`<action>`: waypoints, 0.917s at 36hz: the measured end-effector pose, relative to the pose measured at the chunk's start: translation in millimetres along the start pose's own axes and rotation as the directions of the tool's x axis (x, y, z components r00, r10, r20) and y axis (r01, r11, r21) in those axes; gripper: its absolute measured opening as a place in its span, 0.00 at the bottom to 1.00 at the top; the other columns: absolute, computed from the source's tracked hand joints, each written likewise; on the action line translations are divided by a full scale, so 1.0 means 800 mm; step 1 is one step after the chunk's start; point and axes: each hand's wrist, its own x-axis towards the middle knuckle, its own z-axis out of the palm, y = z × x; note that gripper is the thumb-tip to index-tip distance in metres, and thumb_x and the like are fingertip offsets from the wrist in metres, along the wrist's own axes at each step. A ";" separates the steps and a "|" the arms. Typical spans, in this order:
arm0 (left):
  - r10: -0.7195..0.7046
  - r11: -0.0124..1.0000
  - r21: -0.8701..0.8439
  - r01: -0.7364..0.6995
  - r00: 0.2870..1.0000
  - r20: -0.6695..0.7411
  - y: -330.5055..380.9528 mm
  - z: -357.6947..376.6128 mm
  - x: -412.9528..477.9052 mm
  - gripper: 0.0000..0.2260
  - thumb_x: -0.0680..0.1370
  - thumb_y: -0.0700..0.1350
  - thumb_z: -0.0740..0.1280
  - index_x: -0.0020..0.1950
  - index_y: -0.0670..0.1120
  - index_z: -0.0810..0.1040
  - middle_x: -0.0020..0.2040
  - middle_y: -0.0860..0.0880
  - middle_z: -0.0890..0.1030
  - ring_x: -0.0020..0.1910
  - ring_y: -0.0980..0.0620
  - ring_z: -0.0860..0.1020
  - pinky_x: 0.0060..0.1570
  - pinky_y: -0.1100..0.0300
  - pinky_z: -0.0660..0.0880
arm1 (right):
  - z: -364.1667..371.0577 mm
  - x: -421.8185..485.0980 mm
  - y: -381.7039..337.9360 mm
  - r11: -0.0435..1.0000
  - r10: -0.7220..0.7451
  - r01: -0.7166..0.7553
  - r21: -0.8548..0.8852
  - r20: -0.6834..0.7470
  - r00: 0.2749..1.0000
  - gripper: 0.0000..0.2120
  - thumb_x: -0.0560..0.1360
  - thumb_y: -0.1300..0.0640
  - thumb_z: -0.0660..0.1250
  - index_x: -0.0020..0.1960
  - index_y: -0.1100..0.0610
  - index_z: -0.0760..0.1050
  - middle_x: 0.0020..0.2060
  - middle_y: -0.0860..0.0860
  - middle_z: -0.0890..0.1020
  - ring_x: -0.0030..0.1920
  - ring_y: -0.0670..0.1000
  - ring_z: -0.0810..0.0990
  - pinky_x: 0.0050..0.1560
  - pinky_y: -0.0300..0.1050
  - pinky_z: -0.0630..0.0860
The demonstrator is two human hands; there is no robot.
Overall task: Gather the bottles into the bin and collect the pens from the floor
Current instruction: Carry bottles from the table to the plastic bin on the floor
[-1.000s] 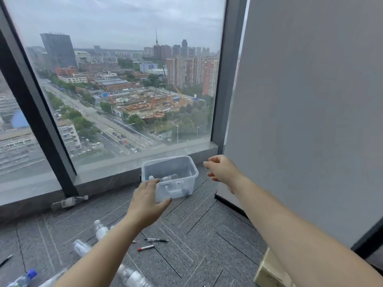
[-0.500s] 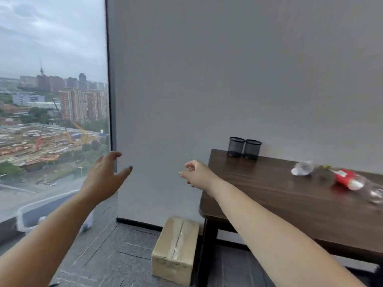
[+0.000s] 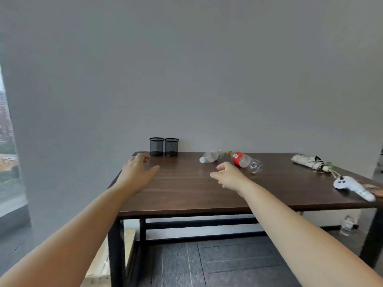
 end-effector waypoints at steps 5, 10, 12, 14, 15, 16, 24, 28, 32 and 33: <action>0.048 0.999 0.009 -0.049 0.992 0.117 0.049 0.086 0.041 0.24 0.76 0.55 0.66 0.69 0.49 0.68 0.67 0.47 0.71 0.67 0.46 0.69 0.66 0.51 0.67 | -0.047 0.034 0.066 0.996 0.086 -0.084 0.018 -0.102 0.991 0.27 0.74 0.48 0.67 0.69 0.56 0.66 0.63 0.52 0.75 0.62 0.53 0.75 0.64 0.53 0.73; 0.065 0.998 0.010 -0.069 0.980 0.187 0.083 0.167 0.092 0.25 0.75 0.54 0.66 0.69 0.47 0.67 0.68 0.46 0.70 0.67 0.45 0.68 0.65 0.51 0.68 | -0.081 0.079 0.107 0.990 0.114 -0.130 -0.061 -0.212 0.971 0.26 0.76 0.51 0.65 0.71 0.58 0.65 0.64 0.53 0.75 0.64 0.54 0.74 0.63 0.48 0.71; 0.070 0.997 0.013 -0.075 0.975 0.210 0.090 0.197 0.115 0.25 0.75 0.54 0.66 0.69 0.48 0.67 0.68 0.46 0.70 0.67 0.45 0.68 0.64 0.51 0.69 | -0.090 0.104 0.119 0.986 0.108 -0.137 -0.098 -0.253 0.961 0.26 0.76 0.51 0.66 0.71 0.58 0.65 0.65 0.53 0.74 0.64 0.54 0.74 0.61 0.47 0.71; 0.064 0.997 0.025 -0.071 0.972 0.226 0.094 0.222 0.135 0.25 0.75 0.54 0.66 0.69 0.48 0.67 0.68 0.46 0.69 0.67 0.44 0.68 0.63 0.50 0.69 | -0.094 0.126 0.129 0.980 0.094 -0.140 -0.139 -0.293 0.952 0.25 0.75 0.51 0.67 0.70 0.58 0.67 0.64 0.53 0.75 0.63 0.54 0.75 0.58 0.47 0.73; 0.061 0.997 0.031 -0.070 0.971 0.232 0.095 0.236 0.147 0.25 0.75 0.54 0.66 0.69 0.48 0.66 0.68 0.46 0.69 0.67 0.44 0.67 0.63 0.49 0.69 | -0.096 0.140 0.136 0.977 0.080 -0.138 -0.164 -0.319 0.944 0.24 0.74 0.51 0.67 0.68 0.58 0.68 0.63 0.53 0.75 0.61 0.55 0.76 0.57 0.47 0.74; 0.060 0.997 0.039 -0.071 0.970 0.237 0.095 0.248 0.158 0.25 0.75 0.54 0.66 0.69 0.48 0.66 0.68 0.46 0.68 0.67 0.43 0.67 0.63 0.49 0.70 | -0.097 0.152 0.142 0.970 0.067 -0.142 -0.197 -0.345 0.936 0.24 0.73 0.51 0.68 0.66 0.57 0.69 0.62 0.53 0.75 0.60 0.55 0.76 0.56 0.48 0.75; 0.030 0.991 0.121 -0.060 0.971 0.235 0.081 0.330 0.246 0.27 0.76 0.52 0.67 0.71 0.47 0.64 0.70 0.44 0.64 0.68 0.41 0.65 0.62 0.48 0.69 | -0.100 0.239 0.200 0.868 0.074 -0.256 -0.426 -0.398 0.914 0.38 0.70 0.43 0.69 0.74 0.53 0.58 0.71 0.52 0.62 0.70 0.58 0.59 0.65 0.50 0.67; 0.000 0.983 0.180 -0.046 0.970 0.244 0.074 0.358 0.279 0.28 0.76 0.51 0.66 0.73 0.45 0.61 0.72 0.44 0.61 0.69 0.40 0.63 0.63 0.47 0.68 | -0.104 0.271 0.219 0.849 0.115 -0.293 -0.439 -0.388 0.915 0.43 0.69 0.41 0.70 0.76 0.53 0.53 0.74 0.52 0.58 0.72 0.59 0.56 0.68 0.51 0.64; 0.005 0.967 0.245 -0.074 0.963 0.270 0.070 0.387 0.305 0.30 0.76 0.51 0.66 0.74 0.45 0.59 0.73 0.43 0.60 0.69 0.39 0.63 0.62 0.46 0.68 | -0.104 0.298 0.234 0.839 0.134 -0.317 -0.443 -0.395 0.909 0.45 0.68 0.40 0.71 0.77 0.53 0.52 0.75 0.53 0.58 0.73 0.59 0.57 0.68 0.52 0.64; 0.001 0.963 0.257 -0.075 0.961 0.276 0.069 0.393 0.310 0.30 0.76 0.50 0.66 0.74 0.46 0.58 0.73 0.43 0.60 0.69 0.39 0.63 0.62 0.46 0.68 | -0.104 0.302 0.237 0.839 0.140 -0.322 -0.439 -0.397 0.907 0.46 0.68 0.40 0.71 0.77 0.52 0.52 0.75 0.53 0.59 0.73 0.59 0.58 0.68 0.52 0.64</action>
